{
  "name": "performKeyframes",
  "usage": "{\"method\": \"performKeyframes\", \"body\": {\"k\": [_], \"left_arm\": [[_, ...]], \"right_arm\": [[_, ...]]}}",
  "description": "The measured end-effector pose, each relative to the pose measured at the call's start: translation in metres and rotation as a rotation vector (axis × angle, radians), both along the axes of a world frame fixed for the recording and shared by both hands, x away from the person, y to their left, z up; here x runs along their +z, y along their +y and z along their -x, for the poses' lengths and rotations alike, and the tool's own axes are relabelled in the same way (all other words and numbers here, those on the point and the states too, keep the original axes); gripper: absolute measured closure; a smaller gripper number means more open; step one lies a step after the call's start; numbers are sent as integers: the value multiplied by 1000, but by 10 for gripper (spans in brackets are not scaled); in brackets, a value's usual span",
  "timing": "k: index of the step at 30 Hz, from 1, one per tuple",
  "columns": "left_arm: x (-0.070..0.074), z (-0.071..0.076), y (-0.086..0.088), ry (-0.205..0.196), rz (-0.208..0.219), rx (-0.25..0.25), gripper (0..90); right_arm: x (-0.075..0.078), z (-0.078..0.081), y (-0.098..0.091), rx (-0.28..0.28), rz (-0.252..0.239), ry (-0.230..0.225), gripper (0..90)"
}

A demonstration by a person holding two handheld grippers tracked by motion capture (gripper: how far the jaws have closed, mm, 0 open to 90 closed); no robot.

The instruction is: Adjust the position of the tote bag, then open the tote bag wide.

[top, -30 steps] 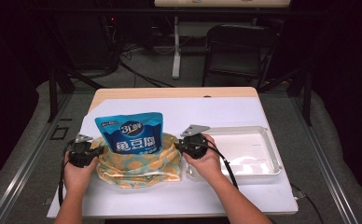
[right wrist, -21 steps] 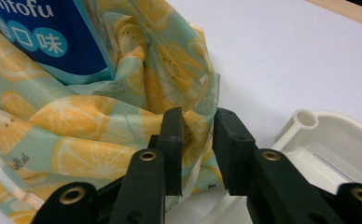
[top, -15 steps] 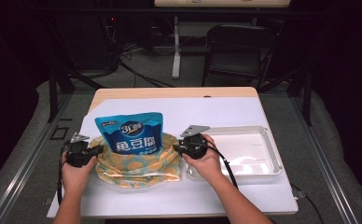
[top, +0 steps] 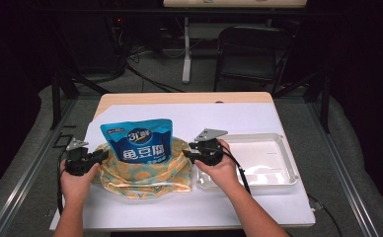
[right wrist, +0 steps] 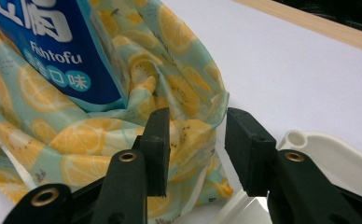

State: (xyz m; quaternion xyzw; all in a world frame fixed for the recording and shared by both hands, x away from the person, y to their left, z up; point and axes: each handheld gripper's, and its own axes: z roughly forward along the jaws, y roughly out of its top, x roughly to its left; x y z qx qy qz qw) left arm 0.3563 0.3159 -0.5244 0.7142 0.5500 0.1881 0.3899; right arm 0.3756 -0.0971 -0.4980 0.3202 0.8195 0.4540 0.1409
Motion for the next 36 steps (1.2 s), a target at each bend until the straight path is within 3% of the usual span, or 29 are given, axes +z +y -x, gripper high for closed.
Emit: {"method": "performKeyframes", "body": {"k": [2,5,9,11,13,17,19,22,36], "left_arm": [[2,0,0,-12,2,0,682],[8,2,-1,-26,-40,-7,655],[17,7,-2,-57,-46,3,632],[20,10,-2,-82,-46,10,625],[24,12,-1,-72,-53,20,611],[28,15,0,-101,-34,46,586],[31,17,1,-105,-25,50,571],[35,19,1,-112,-15,44,550],[56,29,-9,-131,14,-15,528]], "right_arm": [[3,0,-1,-5,2,-4,580],[8,1,-4,-10,-26,-15,570],[14,3,-7,-16,-37,-41,559],[16,4,-8,-12,-18,-72,556],[18,5,-9,-14,5,-106,556],[21,6,-9,-8,7,-134,558],[22,7,-9,-4,15,-137,556],[21,6,-8,3,10,-98,553],[28,8,-10,-10,-21,-120,473]]}}
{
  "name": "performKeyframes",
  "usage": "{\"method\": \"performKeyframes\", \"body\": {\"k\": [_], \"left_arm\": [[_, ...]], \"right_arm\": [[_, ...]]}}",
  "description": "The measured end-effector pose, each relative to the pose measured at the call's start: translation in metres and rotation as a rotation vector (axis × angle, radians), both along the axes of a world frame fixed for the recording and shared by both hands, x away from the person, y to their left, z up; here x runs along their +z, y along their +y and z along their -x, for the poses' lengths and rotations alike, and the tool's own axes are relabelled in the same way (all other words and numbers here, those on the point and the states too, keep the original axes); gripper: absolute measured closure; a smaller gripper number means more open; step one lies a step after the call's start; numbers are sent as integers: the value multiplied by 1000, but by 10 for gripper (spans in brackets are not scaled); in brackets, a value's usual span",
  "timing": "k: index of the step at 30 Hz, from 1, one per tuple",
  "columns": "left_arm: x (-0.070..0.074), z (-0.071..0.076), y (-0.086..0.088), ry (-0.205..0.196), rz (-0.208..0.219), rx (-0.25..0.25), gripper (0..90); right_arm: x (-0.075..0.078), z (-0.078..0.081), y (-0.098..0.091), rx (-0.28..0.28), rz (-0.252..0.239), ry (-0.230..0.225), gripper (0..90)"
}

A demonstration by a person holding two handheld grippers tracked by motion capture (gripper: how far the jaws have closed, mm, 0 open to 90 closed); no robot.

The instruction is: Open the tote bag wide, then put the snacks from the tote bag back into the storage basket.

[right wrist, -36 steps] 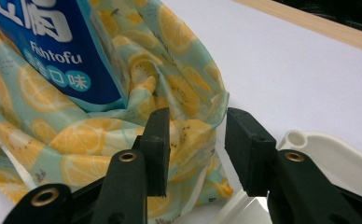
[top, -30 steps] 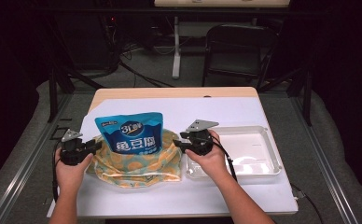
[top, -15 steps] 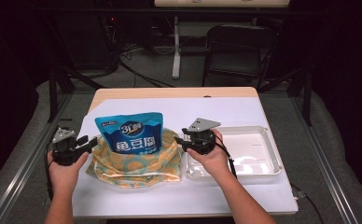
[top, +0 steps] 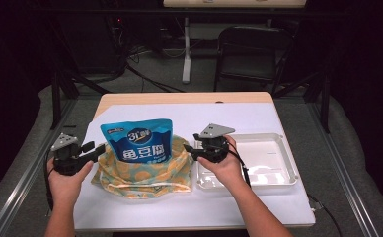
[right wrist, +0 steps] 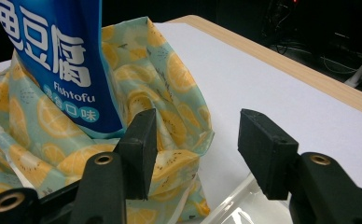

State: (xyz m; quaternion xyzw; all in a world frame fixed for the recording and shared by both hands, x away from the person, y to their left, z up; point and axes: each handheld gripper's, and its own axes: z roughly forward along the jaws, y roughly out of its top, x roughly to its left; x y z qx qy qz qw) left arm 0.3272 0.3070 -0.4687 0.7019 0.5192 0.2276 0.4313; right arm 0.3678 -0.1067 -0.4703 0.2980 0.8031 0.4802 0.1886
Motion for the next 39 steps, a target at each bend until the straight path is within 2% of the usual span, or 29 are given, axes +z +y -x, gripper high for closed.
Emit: {"method": "performKeyframes", "body": {"k": [3,15,18,20,23,29,32,39], "left_arm": [[6,4,-2,-17,2,-12,533],[20,18,-8,-41,-2,-65,540],[21,24,-9,-46,-8,-59,539],[22,28,-8,-47,-6,-52,537],[23,33,-8,-51,-6,-47,543],[26,41,-11,-60,15,-68,559],[28,45,-14,-64,27,-89,569],[29,47,-23,-68,13,-113,569]], "right_arm": [[2,0,-1,10,-17,19,482],[11,4,3,86,-27,24,485],[14,6,5,103,-33,16,485],[16,6,7,73,-49,-1,484],[19,6,7,88,-73,-5,501],[21,9,8,96,-84,-5,532],[24,10,9,101,-82,-14,553],[21,11,16,115,-61,-15,611]]}}
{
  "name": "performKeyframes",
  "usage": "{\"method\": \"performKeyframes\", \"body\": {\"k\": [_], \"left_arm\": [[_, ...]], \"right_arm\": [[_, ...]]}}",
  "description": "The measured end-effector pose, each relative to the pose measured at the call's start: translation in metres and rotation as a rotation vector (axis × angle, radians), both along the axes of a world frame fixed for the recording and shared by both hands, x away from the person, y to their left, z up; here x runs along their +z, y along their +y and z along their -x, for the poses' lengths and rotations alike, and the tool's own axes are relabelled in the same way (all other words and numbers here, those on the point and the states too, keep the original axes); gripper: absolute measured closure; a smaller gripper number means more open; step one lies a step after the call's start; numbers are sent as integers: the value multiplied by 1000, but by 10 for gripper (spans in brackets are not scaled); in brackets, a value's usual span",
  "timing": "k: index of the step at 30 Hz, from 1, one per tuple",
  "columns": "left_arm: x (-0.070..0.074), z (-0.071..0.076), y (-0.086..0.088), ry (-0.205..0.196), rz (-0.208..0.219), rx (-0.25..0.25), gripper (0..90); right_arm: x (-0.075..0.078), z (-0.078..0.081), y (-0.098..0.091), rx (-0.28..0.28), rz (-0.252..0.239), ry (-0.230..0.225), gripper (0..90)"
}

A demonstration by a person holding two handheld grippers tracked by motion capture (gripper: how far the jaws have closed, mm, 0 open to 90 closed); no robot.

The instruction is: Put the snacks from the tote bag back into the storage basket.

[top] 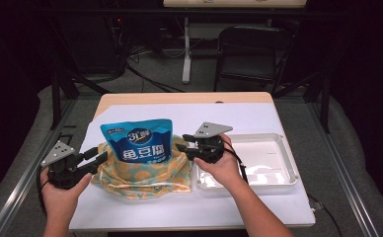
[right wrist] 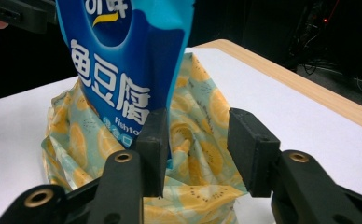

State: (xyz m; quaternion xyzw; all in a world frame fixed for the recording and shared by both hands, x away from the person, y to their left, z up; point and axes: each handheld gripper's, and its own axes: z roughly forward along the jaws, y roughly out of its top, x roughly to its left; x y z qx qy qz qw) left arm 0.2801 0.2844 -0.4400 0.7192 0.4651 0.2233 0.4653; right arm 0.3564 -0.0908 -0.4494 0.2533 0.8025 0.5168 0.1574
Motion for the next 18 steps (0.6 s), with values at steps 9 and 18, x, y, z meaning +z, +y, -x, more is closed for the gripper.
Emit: {"method": "performKeyframes", "body": {"k": [9,18], "left_arm": [[-2,-2,-11,9,-20,-50,606],[-9,-5,-21,17,-53,-70,655]], "right_arm": [[-7,0,6,6,23,13,652],[-13,-1,12,18,34,28,664]]}}
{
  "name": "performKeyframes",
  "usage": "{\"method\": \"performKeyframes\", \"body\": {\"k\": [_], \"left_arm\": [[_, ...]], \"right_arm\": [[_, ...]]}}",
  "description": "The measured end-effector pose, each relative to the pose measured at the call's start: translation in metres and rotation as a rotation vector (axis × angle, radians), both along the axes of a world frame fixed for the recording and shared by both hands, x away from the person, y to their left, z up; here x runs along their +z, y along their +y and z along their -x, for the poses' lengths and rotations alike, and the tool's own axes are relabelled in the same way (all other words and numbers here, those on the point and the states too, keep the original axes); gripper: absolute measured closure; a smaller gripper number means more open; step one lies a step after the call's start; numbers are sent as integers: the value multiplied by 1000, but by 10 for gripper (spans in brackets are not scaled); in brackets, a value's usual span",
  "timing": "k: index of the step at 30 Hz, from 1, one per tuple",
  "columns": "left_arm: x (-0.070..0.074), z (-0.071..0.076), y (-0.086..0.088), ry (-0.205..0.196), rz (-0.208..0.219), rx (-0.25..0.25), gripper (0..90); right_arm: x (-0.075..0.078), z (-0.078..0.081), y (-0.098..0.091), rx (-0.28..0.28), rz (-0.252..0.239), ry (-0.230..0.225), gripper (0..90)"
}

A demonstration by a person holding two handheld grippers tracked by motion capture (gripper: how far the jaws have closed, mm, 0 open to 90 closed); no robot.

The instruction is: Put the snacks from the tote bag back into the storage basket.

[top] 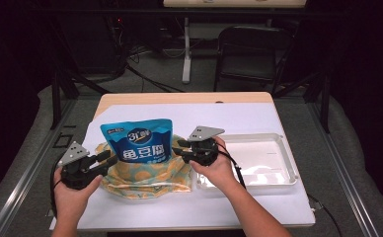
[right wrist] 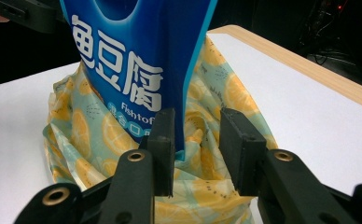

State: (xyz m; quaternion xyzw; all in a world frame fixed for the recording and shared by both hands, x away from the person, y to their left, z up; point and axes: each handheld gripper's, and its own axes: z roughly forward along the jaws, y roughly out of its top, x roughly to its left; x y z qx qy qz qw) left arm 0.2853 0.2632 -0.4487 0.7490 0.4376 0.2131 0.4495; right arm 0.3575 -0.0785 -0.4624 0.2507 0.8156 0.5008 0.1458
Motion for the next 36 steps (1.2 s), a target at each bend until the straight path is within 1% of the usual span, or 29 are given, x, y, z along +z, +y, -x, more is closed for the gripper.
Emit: {"method": "performKeyframes", "body": {"k": [6,11,16,19,24,28,31,36], "left_arm": [[-6,-4,-3,-3,-8,0,698],[-10,-7,-5,-6,-5,3,732],[-12,-9,-4,-6,4,3,757],[-13,-10,-4,-6,8,2,762],[-14,-11,-5,-10,4,9,767],[-15,-11,-4,-9,9,12,767],[-16,-12,-4,-11,11,12,768],[-16,-12,-5,-13,14,8,790]], "right_arm": [[-3,-1,2,-3,13,-1,673],[-6,-3,4,-7,4,0,682],[-9,-4,7,-8,14,3,701],[-11,-4,9,-7,20,2,706],[-14,-6,10,-16,15,-3,715],[-15,-7,11,-15,12,1,719],[-16,-7,12,-15,13,-5,725],[-17,-8,14,-13,20,-9,741]]}}
